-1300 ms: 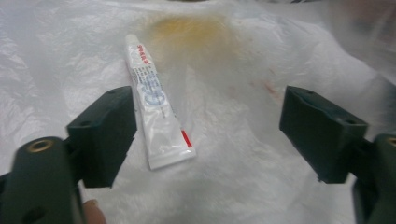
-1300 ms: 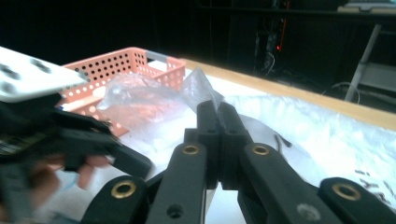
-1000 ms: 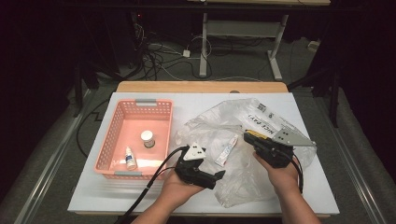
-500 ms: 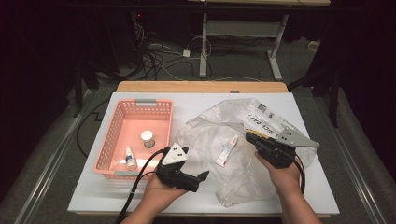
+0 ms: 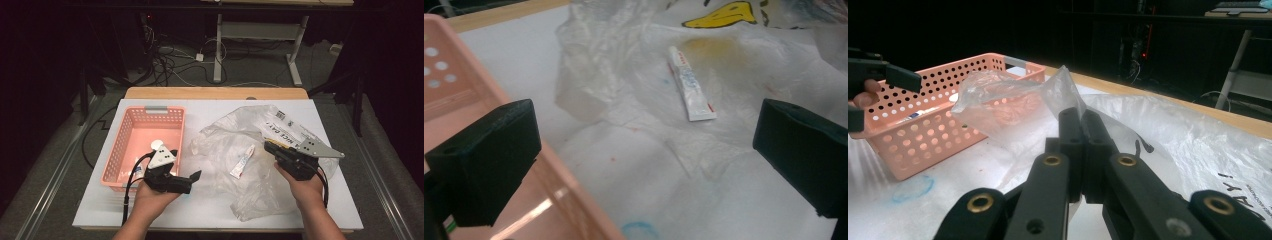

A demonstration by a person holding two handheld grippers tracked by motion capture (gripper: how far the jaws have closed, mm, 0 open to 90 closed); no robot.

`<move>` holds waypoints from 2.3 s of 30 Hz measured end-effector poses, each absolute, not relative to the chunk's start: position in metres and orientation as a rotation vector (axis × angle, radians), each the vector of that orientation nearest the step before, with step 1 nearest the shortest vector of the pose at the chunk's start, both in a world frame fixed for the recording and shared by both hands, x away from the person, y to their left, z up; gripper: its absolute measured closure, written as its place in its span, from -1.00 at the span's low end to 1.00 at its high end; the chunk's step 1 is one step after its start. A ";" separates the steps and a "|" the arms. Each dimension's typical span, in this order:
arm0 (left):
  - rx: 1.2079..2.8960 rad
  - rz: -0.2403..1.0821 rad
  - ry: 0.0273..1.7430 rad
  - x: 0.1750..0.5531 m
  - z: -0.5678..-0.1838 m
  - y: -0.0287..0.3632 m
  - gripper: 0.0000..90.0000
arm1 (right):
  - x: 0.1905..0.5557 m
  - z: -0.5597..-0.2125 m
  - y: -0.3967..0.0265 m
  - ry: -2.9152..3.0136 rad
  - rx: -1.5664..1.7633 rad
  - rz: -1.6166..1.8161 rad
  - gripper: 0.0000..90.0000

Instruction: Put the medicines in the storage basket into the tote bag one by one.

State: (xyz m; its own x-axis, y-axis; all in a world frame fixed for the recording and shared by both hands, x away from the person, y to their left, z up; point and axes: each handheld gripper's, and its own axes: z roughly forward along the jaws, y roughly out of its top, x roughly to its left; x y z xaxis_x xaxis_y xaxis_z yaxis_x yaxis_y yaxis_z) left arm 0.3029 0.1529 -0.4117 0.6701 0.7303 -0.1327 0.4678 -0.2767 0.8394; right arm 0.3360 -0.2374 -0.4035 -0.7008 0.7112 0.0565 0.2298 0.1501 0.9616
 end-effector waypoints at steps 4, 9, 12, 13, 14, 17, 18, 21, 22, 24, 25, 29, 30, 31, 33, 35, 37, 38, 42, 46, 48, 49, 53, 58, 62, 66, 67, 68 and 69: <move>1.911 0.368 0.977 0.305 -0.410 0.168 -1.00 | 0.337 -0.404 -0.237 2.022 0.898 1.571 1.00; 1.892 0.393 1.016 0.308 -0.409 0.183 -1.00 | 0.337 -0.404 -0.238 2.020 0.898 1.570 1.00; 1.895 0.413 1.033 0.309 -0.410 0.189 -1.00 | 0.337 -0.404 -0.238 2.019 0.898 1.567 1.00; 1.894 0.416 1.040 0.309 -0.410 0.190 -1.00 | 0.337 -0.403 -0.238 2.018 0.899 1.568 1.00; 1.896 0.419 1.043 0.310 -0.410 0.192 -1.00 | 0.337 -0.403 -0.238 2.016 0.902 1.570 1.00; 1.892 0.429 1.062 0.311 -0.410 0.197 -1.00 | 0.337 -0.403 -0.239 2.015 0.901 1.571 1.00; 1.889 0.428 1.069 0.311 -0.411 0.199 -1.00 | 0.337 -0.403 -0.239 2.015 0.901 1.570 1.00; 1.880 0.428 1.088 0.312 -0.411 0.205 -1.00 | 0.337 -0.403 -0.239 2.014 0.896 1.573 1.00; 1.877 0.436 1.095 0.313 -0.410 0.207 -1.00 | 0.337 -0.403 -0.239 2.014 0.896 1.573 1.00; 1.866 0.439 1.111 0.313 -0.410 0.212 -1.00 | 0.337 -0.403 -0.239 2.014 0.897 1.572 1.00; 1.858 0.436 1.119 0.313 -0.410 0.214 -1.00 | 0.337 -0.403 -0.239 2.014 0.897 1.572 1.00; 1.841 0.445 1.145 0.313 -0.409 0.224 -1.00 | 0.337 -0.403 -0.239 2.014 0.896 1.574 1.00; 1.841 0.448 1.151 0.313 -0.410 0.226 -1.00 | 0.337 -0.403 -0.239 2.014 0.897 1.575 1.00; 1.836 0.448 1.157 0.313 -0.410 0.227 -1.00 | 0.337 -0.403 -0.239 2.015 0.899 1.574 1.00; 1.827 0.446 1.165 0.314 -0.410 0.230 -1.00 | 0.337 -0.403 -0.239 2.015 0.900 1.575 1.00; 1.816 0.448 1.169 0.314 -0.410 0.231 -1.00 | 0.337 -0.403 -0.239 2.016 0.897 1.574 1.00; 1.816 0.449 1.166 0.313 -0.409 0.231 -1.00 | 0.337 -0.404 -0.239 2.016 0.900 1.572 1.00; 1.817 0.451 1.165 0.313 -0.408 0.231 -1.00 | 0.337 -0.404 -0.239 2.016 0.903 1.572 1.00; 1.819 0.443 1.154 0.316 -0.405 0.229 -1.00 | 0.336 -0.403 -0.239 2.016 0.900 1.569 1.00; 1.816 0.462 1.149 0.326 -0.399 0.227 -1.00 | 0.336 -0.402 -0.239 2.011 0.893 1.571 1.00; 1.802 0.456 1.153 0.333 -0.396 0.228 -1.00 | 0.337 -0.402 -0.240 2.011 0.895 1.572 1.00; 1.802 0.457 1.155 0.336 -0.395 0.228 -1.00 | 0.337 -0.402 -0.240 2.010 0.897 1.574 1.00; 1.791 0.454 1.181 0.354 -0.398 0.231 -1.00 | 0.337 -0.402 -0.240 2.009 0.900 1.576 1.00; 1.812 0.415 1.221 0.377 -0.409 0.233 -1.00 | 0.337 -0.401 -0.241 2.006 0.893 1.578 1.00; 1.851 0.393 1.263 0.389 -0.417 0.232 -1.00 | 0.337 -0.401 -0.241 2.003 0.898 1.582 1.00; 1.879 0.377 1.324 0.398 -0.423 0.234 -1.00 | 0.338 -0.402 -0.242 2.005 0.905 1.584 1.00; 1.893 0.365 1.341 0.400 -0.425 0.234 -1.00 | 0.338 -0.402 -0.242 2.004 0.906 1.587 1.00; 1.907 0.347 1.358 0.402 -0.428 0.234 -1.00 | 0.338 -0.402 -0.242 2.005 0.904 1.587 1.00; 1.921 0.331 1.372 0.404 -0.430 0.235 -1.00 | 0.338 -0.402 -0.243 2.004 0.904 1.588 1.00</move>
